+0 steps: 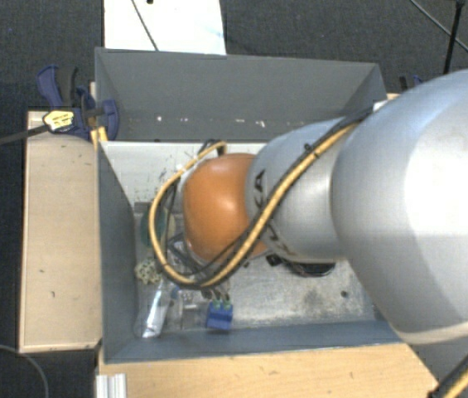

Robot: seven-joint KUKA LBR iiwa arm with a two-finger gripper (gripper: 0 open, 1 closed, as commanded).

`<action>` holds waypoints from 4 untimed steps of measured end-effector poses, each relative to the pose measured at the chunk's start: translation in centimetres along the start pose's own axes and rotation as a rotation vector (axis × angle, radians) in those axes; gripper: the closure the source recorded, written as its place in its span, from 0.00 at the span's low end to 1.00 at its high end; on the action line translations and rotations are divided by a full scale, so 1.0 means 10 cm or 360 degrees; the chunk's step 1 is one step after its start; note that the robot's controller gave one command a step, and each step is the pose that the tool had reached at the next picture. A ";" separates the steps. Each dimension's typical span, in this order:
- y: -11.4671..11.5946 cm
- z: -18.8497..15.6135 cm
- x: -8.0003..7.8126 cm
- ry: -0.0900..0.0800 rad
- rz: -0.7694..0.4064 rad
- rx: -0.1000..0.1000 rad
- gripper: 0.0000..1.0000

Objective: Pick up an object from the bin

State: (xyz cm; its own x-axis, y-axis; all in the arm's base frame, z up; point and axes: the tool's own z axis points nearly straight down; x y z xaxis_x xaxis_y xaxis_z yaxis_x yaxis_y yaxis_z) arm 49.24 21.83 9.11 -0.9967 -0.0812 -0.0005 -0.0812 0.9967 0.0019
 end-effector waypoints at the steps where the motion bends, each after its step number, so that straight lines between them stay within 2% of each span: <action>1: 0.00 0.00 0.00 0.0000 0.0006 0.0000 1.00; 2: 0.00 0.00 0.00 0.0000 0.0011 0.0000 0.00; 3: -0.33 0.19 0.05 -0.0010 -0.0626 0.0002 0.00; 4: -0.45 0.17 0.11 -0.0002 -0.1342 0.0002 0.00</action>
Offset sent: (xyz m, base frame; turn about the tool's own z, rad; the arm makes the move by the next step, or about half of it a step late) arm 0.0000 0.0000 0.0000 0.0000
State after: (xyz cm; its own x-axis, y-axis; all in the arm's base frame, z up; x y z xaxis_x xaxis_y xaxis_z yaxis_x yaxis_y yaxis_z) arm 48.49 17.22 7.38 -0.6022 -0.7984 -0.0024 -0.7984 0.6022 -0.0004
